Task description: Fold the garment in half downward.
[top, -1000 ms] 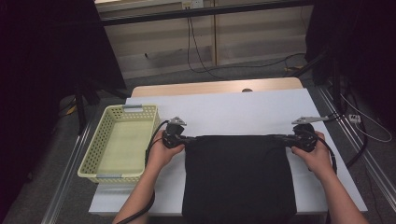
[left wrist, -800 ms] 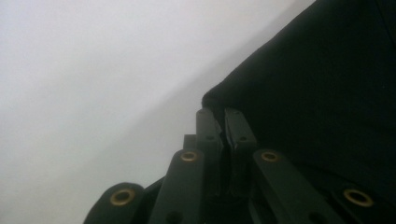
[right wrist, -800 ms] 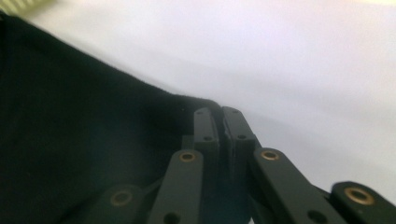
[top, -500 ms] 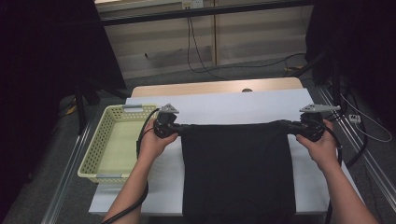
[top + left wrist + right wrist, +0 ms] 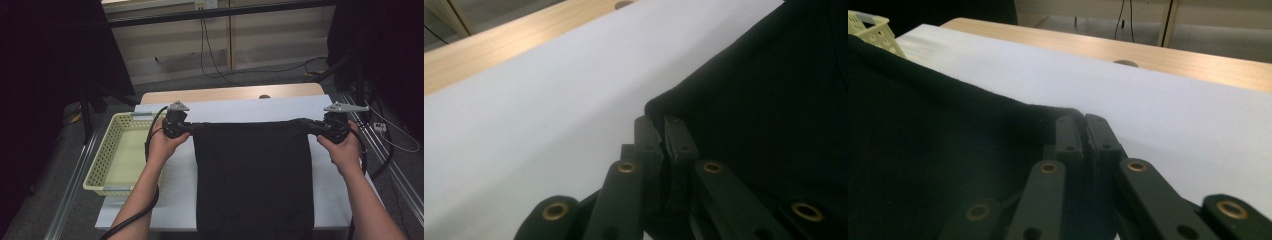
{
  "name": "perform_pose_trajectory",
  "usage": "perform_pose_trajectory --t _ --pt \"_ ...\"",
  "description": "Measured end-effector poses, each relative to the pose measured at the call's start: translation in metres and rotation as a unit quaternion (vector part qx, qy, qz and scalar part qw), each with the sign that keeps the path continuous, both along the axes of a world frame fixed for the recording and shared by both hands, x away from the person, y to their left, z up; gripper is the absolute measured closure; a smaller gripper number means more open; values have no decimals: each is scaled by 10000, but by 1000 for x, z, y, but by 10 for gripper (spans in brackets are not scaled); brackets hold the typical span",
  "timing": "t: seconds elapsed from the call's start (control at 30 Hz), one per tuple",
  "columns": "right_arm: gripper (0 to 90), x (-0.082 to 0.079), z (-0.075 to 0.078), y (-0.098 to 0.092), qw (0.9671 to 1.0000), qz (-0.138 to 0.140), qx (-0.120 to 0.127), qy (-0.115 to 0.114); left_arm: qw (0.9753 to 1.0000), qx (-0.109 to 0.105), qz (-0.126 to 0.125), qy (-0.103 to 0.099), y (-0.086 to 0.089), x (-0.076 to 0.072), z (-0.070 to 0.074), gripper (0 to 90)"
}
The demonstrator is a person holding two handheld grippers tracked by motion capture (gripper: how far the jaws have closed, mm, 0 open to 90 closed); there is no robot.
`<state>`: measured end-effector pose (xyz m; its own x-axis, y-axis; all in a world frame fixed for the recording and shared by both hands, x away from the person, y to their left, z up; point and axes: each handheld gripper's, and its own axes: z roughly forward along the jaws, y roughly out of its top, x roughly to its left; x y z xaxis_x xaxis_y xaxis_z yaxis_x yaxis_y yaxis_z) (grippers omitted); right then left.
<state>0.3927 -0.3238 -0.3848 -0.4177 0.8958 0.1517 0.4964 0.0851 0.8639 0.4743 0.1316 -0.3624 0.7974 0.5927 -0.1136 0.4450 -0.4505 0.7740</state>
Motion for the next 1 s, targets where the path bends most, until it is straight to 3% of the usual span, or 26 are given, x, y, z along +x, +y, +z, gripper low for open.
perform_pose_trajectory --t 0.5,0.7,1.0 --pt "861 20 4 9 9999 11 -165 47 10000 -1 82 52 -1 24 -6 863" --pt "861 21 -2 8 9998 48 -148 139 10000 13 64 51 -3 23 -6 863" --pt "860 16 1 9 9999 51 -151 57 10000 55 72 5 -2 22 -3 863"
